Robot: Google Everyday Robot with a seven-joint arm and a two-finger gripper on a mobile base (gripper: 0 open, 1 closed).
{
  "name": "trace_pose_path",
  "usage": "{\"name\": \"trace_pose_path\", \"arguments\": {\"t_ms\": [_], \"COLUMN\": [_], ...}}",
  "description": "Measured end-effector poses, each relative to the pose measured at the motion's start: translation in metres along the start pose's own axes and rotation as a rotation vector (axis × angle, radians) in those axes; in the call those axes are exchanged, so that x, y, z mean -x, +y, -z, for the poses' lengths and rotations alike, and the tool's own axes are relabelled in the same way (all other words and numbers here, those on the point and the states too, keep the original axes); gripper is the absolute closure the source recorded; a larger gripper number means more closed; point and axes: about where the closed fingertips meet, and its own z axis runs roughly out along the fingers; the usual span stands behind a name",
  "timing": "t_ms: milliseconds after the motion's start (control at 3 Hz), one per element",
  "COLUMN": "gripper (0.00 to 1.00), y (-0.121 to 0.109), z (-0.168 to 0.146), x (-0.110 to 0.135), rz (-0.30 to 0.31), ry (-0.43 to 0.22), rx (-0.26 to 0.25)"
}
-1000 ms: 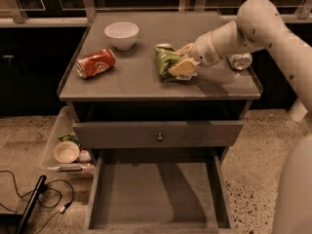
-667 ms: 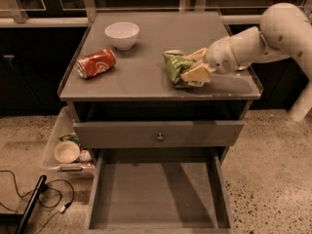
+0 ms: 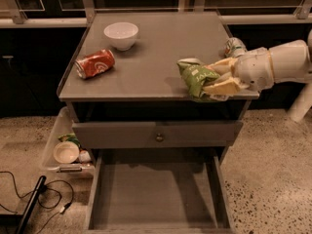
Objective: Place green jalapeno chip bag into middle drawer
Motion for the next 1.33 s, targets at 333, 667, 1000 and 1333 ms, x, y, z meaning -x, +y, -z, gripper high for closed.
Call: {"name": "trace_pose_path", "arguments": {"t_ms": [333,667,1000,1333], "gripper": [1.00,1.00,1.00,1.00], "y": [0.043,0.084,0.090,0.096], "z": [0.029,0.045,0.047,0.030], "x": [-0.004,-0.016,-0.020,-0.034], "rz": [0.063,0.082,0.079,0.047], "ry": [0.015,0.040,0.044,0.055], "rx": [0.023,0.059,0.062,0.096]}}
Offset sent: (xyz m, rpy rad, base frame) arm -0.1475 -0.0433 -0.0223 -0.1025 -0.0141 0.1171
